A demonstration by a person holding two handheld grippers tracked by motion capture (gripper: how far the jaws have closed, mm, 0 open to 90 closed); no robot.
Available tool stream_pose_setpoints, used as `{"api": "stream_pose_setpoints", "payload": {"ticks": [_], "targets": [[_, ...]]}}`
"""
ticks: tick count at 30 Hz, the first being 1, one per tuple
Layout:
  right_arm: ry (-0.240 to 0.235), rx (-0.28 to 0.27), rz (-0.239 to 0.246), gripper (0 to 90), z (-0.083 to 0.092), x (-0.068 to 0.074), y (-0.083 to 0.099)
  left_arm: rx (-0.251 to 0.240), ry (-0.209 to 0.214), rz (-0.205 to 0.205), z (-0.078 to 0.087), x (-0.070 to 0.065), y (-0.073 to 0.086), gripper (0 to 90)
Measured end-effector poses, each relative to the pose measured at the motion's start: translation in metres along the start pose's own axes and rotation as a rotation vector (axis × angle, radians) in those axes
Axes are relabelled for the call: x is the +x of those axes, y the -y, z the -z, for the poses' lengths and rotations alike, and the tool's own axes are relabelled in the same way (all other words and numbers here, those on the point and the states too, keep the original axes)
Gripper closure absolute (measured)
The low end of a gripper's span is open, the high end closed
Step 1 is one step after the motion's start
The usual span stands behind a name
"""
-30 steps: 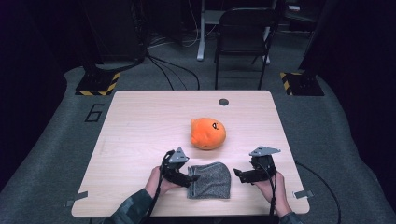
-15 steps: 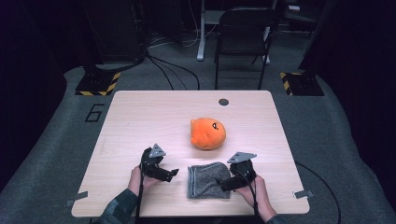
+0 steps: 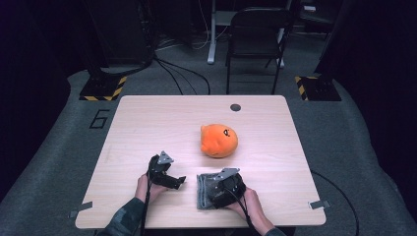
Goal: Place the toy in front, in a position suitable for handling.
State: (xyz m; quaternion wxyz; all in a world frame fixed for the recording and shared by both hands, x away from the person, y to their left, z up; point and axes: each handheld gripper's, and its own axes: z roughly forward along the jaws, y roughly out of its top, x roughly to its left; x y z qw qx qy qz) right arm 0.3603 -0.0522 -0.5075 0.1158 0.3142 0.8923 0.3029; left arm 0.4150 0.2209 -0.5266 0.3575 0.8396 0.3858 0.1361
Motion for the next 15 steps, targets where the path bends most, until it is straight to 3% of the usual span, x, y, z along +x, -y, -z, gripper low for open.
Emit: {"api": "stream_pose_setpoints", "payload": {"ticks": [3,8,12,15], "targets": [[-0.007,-0.001,-0.009,23.3,-0.0009,-0.0008,0.0041,-0.007,-0.01,-0.008,0.0,-0.0001,0.0015,0.3],[-0.018,-0.018,0.012,43.9,0.0029,-0.0015,0.0071,-0.011,-0.041,-0.043,-0.0022,-0.0033,0.0029,0.2],[-0.025,-0.034,0.002,61.0,0.0044,-0.0018,0.0087,-0.006,-0.038,-0.037,-0.0021,-0.0038,0.0028,0.0],[-0.039,-0.039,0.001,68.2,0.0057,-0.0034,0.0098,-0.006,-0.038,-0.037,-0.0021,-0.0038,0.0028,0.0]]}}
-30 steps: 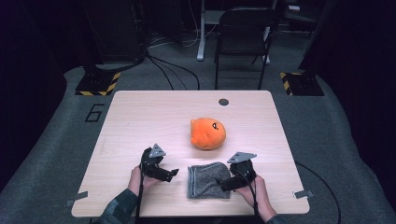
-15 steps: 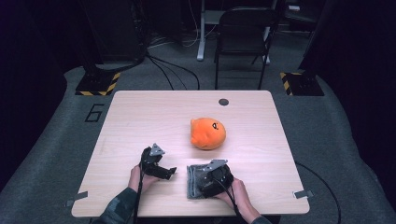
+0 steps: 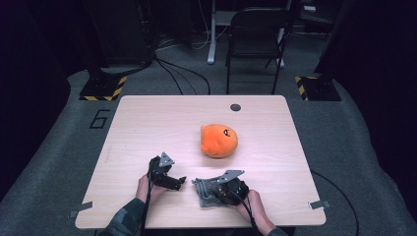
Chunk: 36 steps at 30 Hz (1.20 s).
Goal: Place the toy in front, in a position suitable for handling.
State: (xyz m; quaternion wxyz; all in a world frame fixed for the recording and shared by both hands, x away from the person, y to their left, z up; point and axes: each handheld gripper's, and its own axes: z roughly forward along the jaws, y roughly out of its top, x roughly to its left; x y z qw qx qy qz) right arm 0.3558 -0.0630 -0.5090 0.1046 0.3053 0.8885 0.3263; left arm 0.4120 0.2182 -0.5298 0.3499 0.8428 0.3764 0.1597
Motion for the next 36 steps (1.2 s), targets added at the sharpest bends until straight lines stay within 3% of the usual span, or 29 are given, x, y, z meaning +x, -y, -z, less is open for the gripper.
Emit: {"api": "stream_pose_setpoints", "payload": {"ticks": [8,14,26,27,36], "targets": [[-0.011,-0.033,-0.01,70.8,0.019,-0.001,-0.001,0.0,0.002,-0.001,0.0,0.0,0.0,0.0],[0.026,-0.069,-0.028,70.7,0.04,-0.009,0.002,0.0,0.001,-0.002,0.0,0.0,0.0,0.0],[0.102,-0.061,-0.092,70.5,0.068,-0.03,0.017,-0.002,0.004,-0.002,0.0,0.0,0.0,0.0],[0.108,-0.062,-0.076,70.5,0.069,-0.033,0.018,-0.002,0.001,-0.002,0.0,0.0,0.0,0.0],[0.198,-0.086,-0.175,70.4,0.09,-0.062,0.034,-0.002,0.002,-0.003,0.0,0.0,0.0,0.0]]}}
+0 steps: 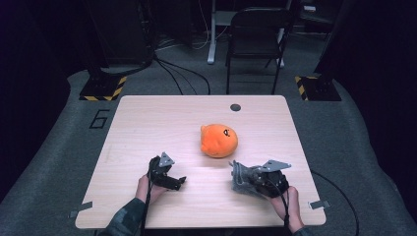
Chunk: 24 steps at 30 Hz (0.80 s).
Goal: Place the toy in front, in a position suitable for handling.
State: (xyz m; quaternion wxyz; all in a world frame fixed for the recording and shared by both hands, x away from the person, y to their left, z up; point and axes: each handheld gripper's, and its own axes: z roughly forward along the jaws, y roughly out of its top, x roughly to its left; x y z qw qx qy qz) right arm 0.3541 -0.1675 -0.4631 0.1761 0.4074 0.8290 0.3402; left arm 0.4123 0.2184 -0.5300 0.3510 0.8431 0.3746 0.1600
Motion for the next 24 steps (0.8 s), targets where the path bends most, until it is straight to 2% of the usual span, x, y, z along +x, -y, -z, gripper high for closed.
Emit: {"api": "stream_pose_setpoints", "payload": {"ticks": [3,4,5,7,11,13,24], "targets": [[0.029,-0.001,-0.009,70.3,0.003,-0.011,0.003,0.0,0.0,0.0,0.0,0.0,0.0,0.0],[0.038,-0.003,-0.047,70.3,0.004,-0.012,0.003,-0.002,0.001,0.0,0.0,0.0,0.0,0.0],[0.053,-0.002,-0.031,70.3,0.005,-0.016,0.004,0.0,0.003,-0.001,0.0,0.0,0.0,0.0],[0.076,-0.009,-0.061,70.2,0.007,-0.023,0.005,-0.002,0.001,0.0,0.0,0.0,0.0,0.1],[0.117,-0.016,-0.078,70.1,0.011,-0.036,0.007,0.0,0.003,-0.001,0.0,0.0,0.0,0.0],[0.134,-0.019,-0.102,70.0,0.013,-0.043,0.008,0.001,0.003,-0.001,0.0,0.0,0.0,0.0],[0.248,0.006,-0.173,69.5,0.02,-0.077,0.023,0.0,0.004,-0.001,0.0,0.0,0.0,0.0]]}}
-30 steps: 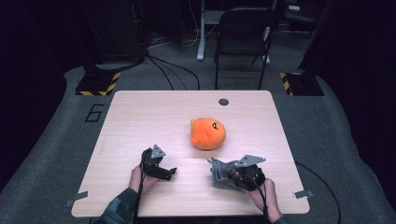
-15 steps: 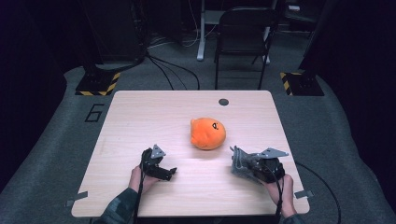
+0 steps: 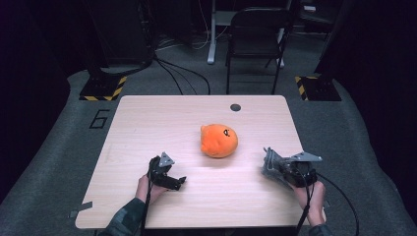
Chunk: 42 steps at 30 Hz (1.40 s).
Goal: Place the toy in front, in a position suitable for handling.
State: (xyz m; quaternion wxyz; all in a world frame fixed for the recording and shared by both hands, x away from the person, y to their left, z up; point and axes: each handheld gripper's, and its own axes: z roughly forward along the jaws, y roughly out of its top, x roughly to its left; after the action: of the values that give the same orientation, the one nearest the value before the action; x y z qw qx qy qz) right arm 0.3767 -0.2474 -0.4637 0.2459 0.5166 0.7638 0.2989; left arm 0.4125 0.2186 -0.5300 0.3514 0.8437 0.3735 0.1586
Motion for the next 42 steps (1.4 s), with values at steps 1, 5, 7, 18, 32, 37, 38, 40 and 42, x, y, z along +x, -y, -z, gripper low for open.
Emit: {"api": "stream_pose_setpoints", "payload": {"ticks": [1,5,7,18,32,37,38,40,42], "targets": [[0.006,0.003,-0.003,69.3,0.0,-0.002,0.001,-0.002,-0.001,0.0,0.0,0.0,0.0,0.0],[0.047,0.027,-0.026,68.4,-0.003,-0.01,0.005,0.0,0.0,0.0,0.0,0.0,0.0,0.0],[0.05,0.032,-0.027,67.0,-0.005,-0.014,0.007,0.0,0.0,-0.001,0.0,0.0,0.0,0.0],[0.096,0.078,-0.079,27.1,-0.015,-0.017,0.01,-0.001,0.002,-0.008,0.0,0.001,0.0,0.1],[0.007,0.052,-0.091,7.2,-0.009,-0.019,0.005,-0.089,0.065,0.011,0.016,0.006,-0.04,0.1],[-0.005,0.042,-0.089,7.4,-0.008,-0.02,0.004,-0.109,0.093,-0.007,0.014,0.002,-0.057,0.1],[-0.008,0.04,-0.093,7.3,-0.007,-0.019,0.004,-0.105,0.095,-0.015,0.013,0.001,-0.061,0.1],[-0.009,0.039,-0.094,7.1,-0.005,-0.019,0.003,-0.107,0.101,-0.019,0.009,0.0,-0.067,0.1],[-0.01,0.037,-0.093,6.7,-0.005,-0.019,0.003,-0.111,0.107,-0.025,0.005,0.0,-0.074,0.2]]}}
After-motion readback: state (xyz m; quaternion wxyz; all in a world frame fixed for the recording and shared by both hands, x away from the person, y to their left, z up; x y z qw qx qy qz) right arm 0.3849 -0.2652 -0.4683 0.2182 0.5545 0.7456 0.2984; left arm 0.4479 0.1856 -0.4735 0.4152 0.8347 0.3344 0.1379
